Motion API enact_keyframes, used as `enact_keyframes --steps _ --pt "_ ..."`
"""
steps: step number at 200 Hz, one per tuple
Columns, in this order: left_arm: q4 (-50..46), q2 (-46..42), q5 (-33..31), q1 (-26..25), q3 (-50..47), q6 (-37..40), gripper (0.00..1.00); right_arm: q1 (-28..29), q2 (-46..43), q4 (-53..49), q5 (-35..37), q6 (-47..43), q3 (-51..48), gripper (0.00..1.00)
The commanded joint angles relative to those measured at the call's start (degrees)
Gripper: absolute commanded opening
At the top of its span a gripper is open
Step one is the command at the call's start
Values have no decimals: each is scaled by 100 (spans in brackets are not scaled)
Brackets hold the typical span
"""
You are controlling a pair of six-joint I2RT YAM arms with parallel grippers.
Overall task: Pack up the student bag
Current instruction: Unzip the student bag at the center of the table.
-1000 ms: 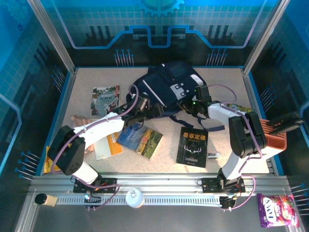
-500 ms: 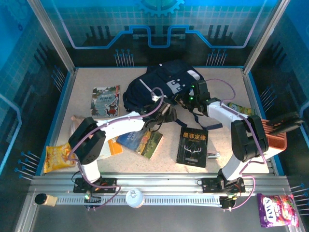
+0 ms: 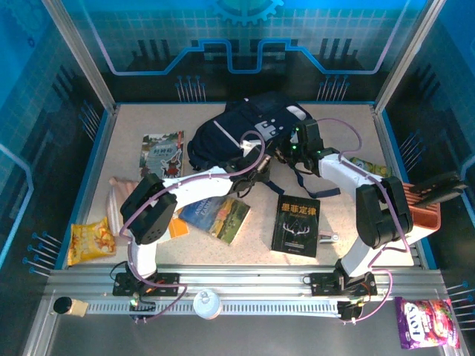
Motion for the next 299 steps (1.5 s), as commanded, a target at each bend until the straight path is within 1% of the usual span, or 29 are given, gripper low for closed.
enact_keyframes --steps 1,16,41,65,127,156,176,193,208,216,246,269,282,299 --pt "551 72 -272 -30 -35 547 36 95 -197 426 -408 52 255 7" --pt "658 147 -278 -30 16 633 32 100 -199 431 -409 63 256 7" --pt "677 241 -500 -30 104 620 29 90 -207 418 -421 61 257 7" --pt "659 328 -502 -30 195 609 25 98 -216 396 -416 52 257 7" --pt "707 465 -601 -27 269 522 25 97 -198 340 -420 17 327 7" --pt "718 389 -617 -23 252 560 18 88 -235 291 -338 -18 301 7" --pt "664 271 -574 -26 140 490 15 89 -226 258 -261 -51 292 7" --pt "591 112 -475 5 -21 404 12 81 -203 222 -208 -84 300 7" --pt "625 -78 -355 53 -262 374 5 71 -171 179 -162 -119 324 7" --pt "678 -206 -263 89 -432 373 2 63 -164 185 -146 -131 335 7" --pt "668 -735 341 320 -1002 347 2 45 -125 69 -79 -281 427 7" --pt "779 -1180 637 475 -1538 478 2 24 -111 -42 11 -378 477 6" --pt "871 -1388 701 562 -1847 610 3 10 -114 -97 47 -411 494 6" --pt "962 -1607 847 774 -2201 662 3 -8 -102 -122 45 -418 481 6"
